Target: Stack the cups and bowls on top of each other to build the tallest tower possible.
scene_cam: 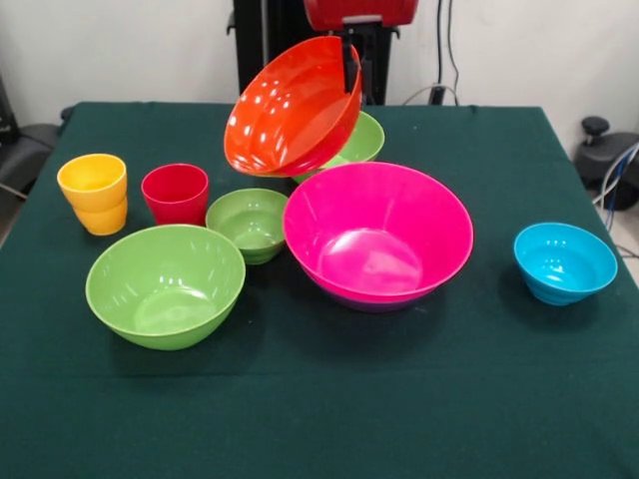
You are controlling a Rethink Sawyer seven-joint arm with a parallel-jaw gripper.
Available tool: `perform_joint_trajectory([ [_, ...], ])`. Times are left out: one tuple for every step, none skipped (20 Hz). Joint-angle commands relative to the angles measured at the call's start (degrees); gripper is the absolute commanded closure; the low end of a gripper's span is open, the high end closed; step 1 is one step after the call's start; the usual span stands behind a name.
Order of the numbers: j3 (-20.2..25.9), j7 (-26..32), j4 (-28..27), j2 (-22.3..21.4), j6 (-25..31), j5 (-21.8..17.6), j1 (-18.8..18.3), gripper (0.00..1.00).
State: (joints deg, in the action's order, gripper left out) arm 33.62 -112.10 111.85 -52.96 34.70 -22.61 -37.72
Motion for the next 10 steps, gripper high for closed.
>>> perform_joint_trajectory([
  [-5.62, -6.99, -1.07, 2.73, -5.28, -3.68, 2.72, 1.0],
  [-5.83, -6.78, -1.03, 2.69, -5.34, -3.49, 2.88, 1.0],
  [-6.04, -6.75, -1.06, 2.62, -5.34, -3.27, 3.19, 1.0],
  [-6.46, -6.88, -1.01, 2.56, -5.49, -3.02, 3.71, 1.0],
  [-7.04, -7.37, -1.17, 2.73, -5.87, -3.01, 4.51, 1.0],
  [-7.69, -7.93, -1.41, 3.13, -6.36, -3.01, 5.42, 1.0],
  [-8.33, -8.49, -1.65, 3.52, -6.86, -3.01, 6.34, 1.0],
  [-9.07, -9.09, -2.08, 3.96, -7.18, -2.97, 7.44, 1.0],
  [-9.95, -9.89, -2.65, 4.57, -7.65, -2.95, 8.74, 1.0],
  [-10.73, -10.38, -3.17, 5.06, -7.99, -2.74, 9.88, 1.0],
])
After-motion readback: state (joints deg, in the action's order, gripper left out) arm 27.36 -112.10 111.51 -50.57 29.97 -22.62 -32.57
